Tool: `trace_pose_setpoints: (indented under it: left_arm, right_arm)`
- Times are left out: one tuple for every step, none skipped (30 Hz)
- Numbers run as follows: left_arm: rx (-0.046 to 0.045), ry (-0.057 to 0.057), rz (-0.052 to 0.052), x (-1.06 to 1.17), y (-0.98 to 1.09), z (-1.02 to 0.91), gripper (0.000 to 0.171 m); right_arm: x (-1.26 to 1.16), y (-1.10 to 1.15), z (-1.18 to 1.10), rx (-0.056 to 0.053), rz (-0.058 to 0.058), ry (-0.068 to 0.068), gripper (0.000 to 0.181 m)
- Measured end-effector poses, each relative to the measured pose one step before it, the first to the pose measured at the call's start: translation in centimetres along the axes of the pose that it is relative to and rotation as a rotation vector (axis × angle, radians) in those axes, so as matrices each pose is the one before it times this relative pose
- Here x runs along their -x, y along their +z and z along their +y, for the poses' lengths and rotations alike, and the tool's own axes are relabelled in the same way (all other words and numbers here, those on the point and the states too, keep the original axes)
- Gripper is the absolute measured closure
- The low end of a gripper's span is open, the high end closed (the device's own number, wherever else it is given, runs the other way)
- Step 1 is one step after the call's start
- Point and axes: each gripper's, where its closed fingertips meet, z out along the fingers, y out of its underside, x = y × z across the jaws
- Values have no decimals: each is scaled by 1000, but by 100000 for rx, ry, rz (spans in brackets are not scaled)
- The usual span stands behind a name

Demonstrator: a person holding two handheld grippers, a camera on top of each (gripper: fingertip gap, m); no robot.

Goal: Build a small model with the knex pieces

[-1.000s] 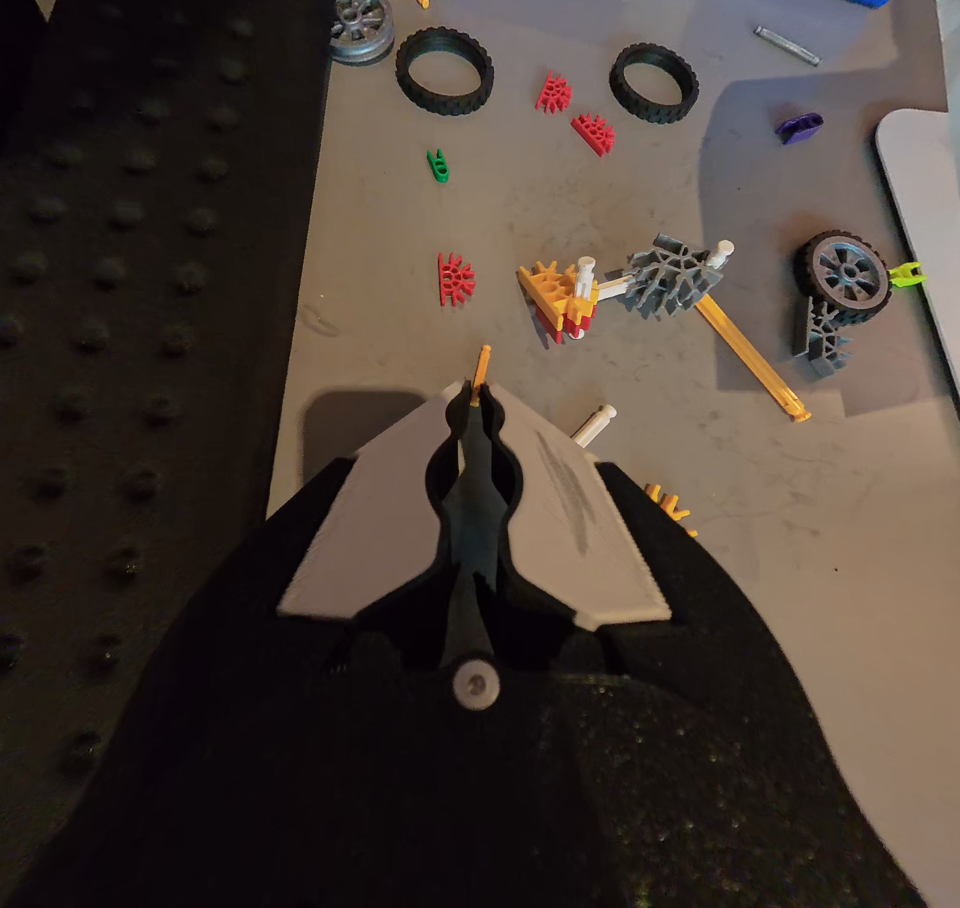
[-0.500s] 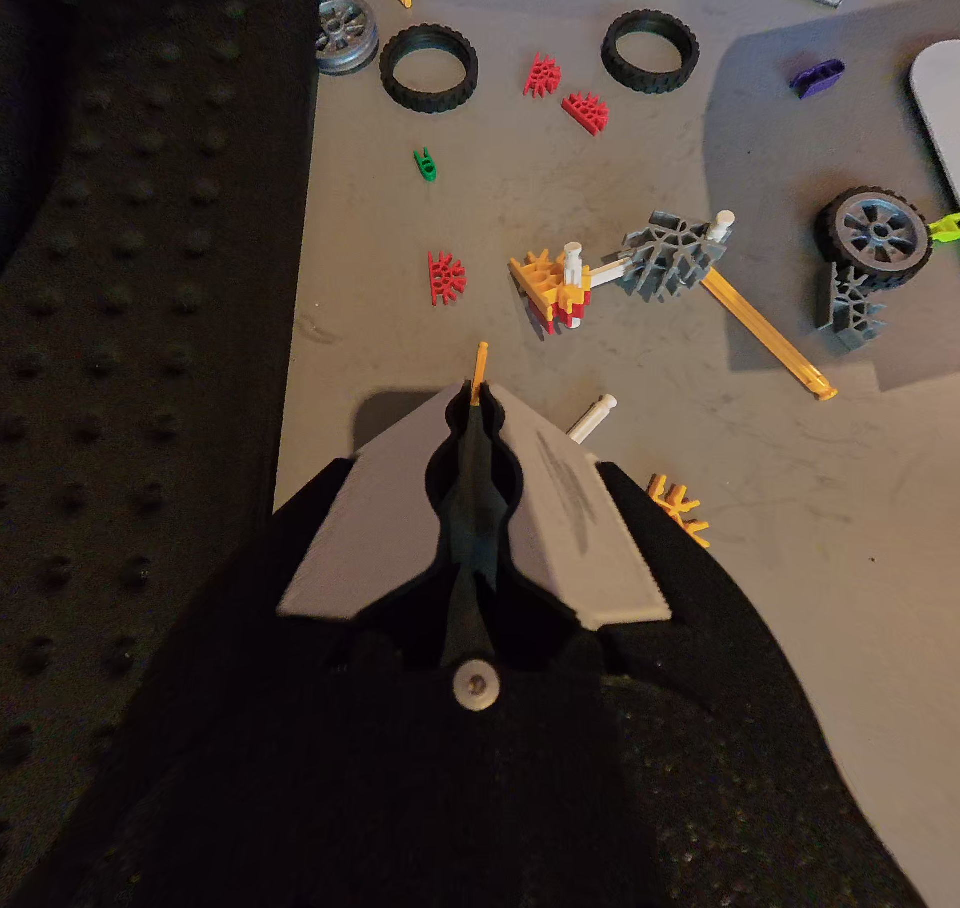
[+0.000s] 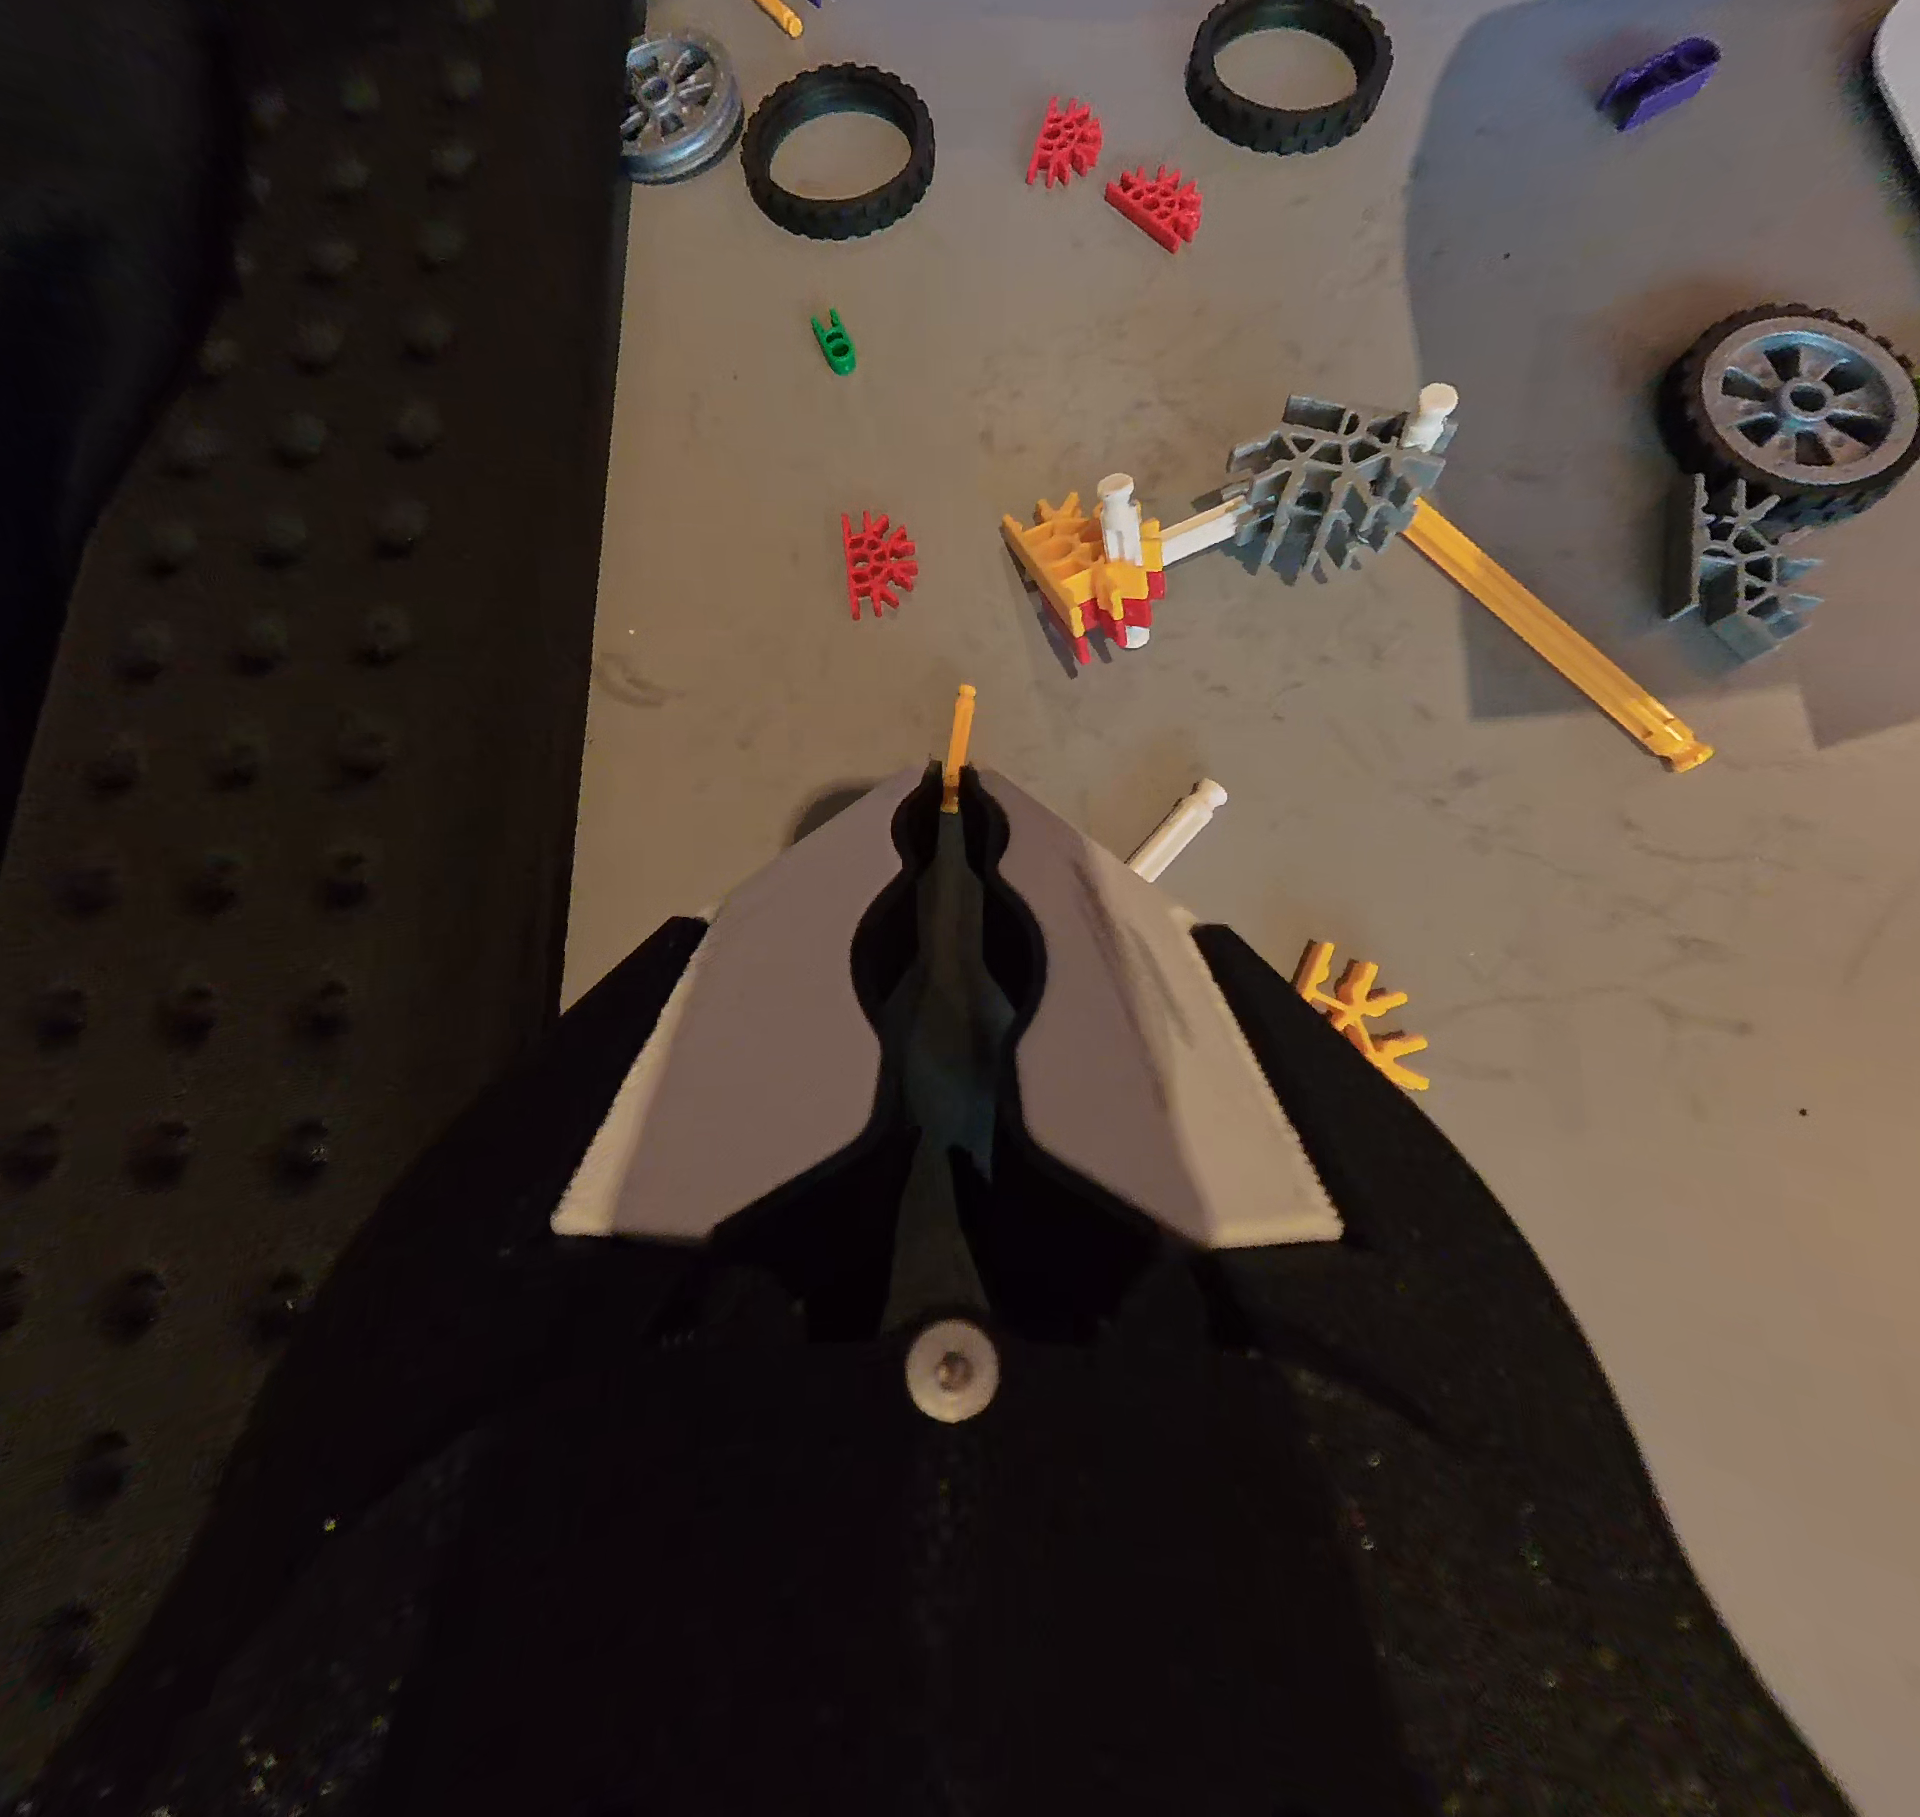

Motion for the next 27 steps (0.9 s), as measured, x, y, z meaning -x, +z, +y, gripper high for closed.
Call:
trace_pose_setpoints:
  left_arm:
    - [952, 150, -283, 146, 46, 151, 151]
    - [1274, -513, -309, 208, -26, 302, 151]
    - [1053, -283, -663, 263, -83, 317, 151]
    - [734, -553, -990, 351, -136, 265, 151]
    - [528, -829, -1163, 410, -163, 214, 151]
    - [607, -691, -1454, 438, -193, 170, 151]
    - [506, -513, -1456, 433, -191, 115, 151]
    - [128, -241, -727, 286, -185, 33, 151]
    - [-17, 438, -331, 152, -141, -31, 152]
    - [-169, 638, 12, 55, -102, -82, 151]
    - [-318, 450, 707, -68, -25, -142, 152]
    - [-47, 588, 911, -126, 46, -139, 152]
    - [-32, 845, 761, -115, 105, -166, 151]
    - [-8, 614, 942, -151, 161, -185, 151]
    - [511, 497, 1530, -233, 217, -89, 151]
    - [1067, 717, 1370, -238, 243, 20, 151]
    - [1213, 517, 948, -148, 239, 65, 150]
    - [1055, 67, 1439, -207, 221, 74, 150]
    - [424, 131, 2275, -339, 191, 26, 149]
    - [-246, 318, 2554, -403, 146, -57, 148]
    - [-258, 222, 1709, -258, 150, -90, 148]
    - [58, 47, 1194, -172, 176, -71, 147]
    - [-206, 391, 1639, -275, 231, -152, 146]
    - [-401, 527, 2108, -340, 268, -217, 146]
    - [-226, 600, 1153, -178, 287, -229, 144]
    - [-354, 286, 847, -92, 296, -267, 144]
    - [-295, 92, 1142, -106, 315, -255, 143]
  right_arm:
    - [-41, -2, -5, -9, -31, 390, 178]
    - [-28, 2, -7, -7, -1, 317, 178]
    - [-35, 1, -6, -1, 8, 241, 178]
    - [-16, 4, 7, 5, -11, 202, 178]
    - [-18, 7, -10, 0, -52, 181, 178]
    - [-13, 0, -4, -7, -96, 211, 178]
    - [-8, -7, 2, -8, -133, 244, 178]
    - [-12, 2, -7, -8, -135, 276, 178]
    - [-24, -5, -1, -10, -94, 229, 178]
    - [-8, -3, 0, -9, -37, 121, 178]
    - [-9, 3, -5, 1, -26, 88, 178]
    - [-3, 9, 4, -2, -8, 90, 178]
    - [-16, -12, -5, -9, 52, 44, 178]
    - [-17, 3, -4, -13, 82, 58, 178]
    - [-11, 1, -2, -15, 105, 57, 178]
    - [-23, -4, 1, -18, 99, 49, 178]
    - [-16, 3, -5, -16, 76, 62, 178]
    - [-8, -7, 5, -9, 56, 35, 178]
    - [-5, 1, -1, -8, 42, 5, 178]
    - [-11, 2, -4, -10, 24, 25, 178]
    - [-6, 2, -4, -10, 15, 79, 178]
    - [-8, -4, 1, -16, 16, 93, 178]
    - [-8, -5, 2, -11, 12, 86, 178]
    - [-13, 3, -5, 2, -9, 74, 178]
    - [-2, 1, -2, 3, -23, 64, 178]
    - [-6, -5, 3, -3, -13, 62, 178]
    - [-4, 2, -3, 1, -7, 70, 178]
